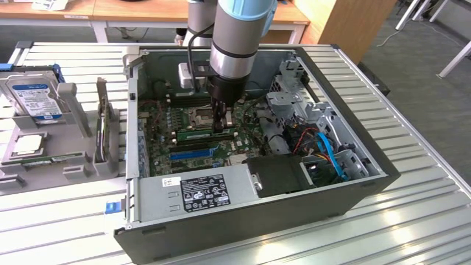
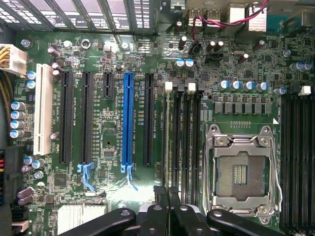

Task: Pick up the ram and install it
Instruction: 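Insert the ram into the slot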

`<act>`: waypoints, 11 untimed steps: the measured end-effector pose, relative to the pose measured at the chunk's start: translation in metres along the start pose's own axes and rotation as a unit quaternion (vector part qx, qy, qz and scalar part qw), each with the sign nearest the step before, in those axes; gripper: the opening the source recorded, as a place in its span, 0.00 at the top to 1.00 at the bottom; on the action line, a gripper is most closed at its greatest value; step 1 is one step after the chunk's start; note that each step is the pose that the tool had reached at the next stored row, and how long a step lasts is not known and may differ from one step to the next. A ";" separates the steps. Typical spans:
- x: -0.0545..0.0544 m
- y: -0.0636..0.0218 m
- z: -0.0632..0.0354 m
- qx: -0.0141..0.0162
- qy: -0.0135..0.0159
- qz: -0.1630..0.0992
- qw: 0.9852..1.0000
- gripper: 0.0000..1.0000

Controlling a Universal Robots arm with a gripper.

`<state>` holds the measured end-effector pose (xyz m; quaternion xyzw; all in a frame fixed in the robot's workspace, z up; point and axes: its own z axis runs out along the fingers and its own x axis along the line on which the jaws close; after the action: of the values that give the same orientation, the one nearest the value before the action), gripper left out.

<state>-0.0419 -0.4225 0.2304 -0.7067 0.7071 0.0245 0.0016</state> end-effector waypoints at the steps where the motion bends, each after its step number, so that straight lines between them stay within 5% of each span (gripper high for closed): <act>1: 0.000 0.0000 0.0001 0.000 0.000 0.000 1.000 0.88; 11: 0.001 0.0000 0.0013 0.000 0.000 0.000 1.000 0.88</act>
<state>-0.0419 -0.4235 0.2290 -0.7066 0.7072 0.0244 0.0016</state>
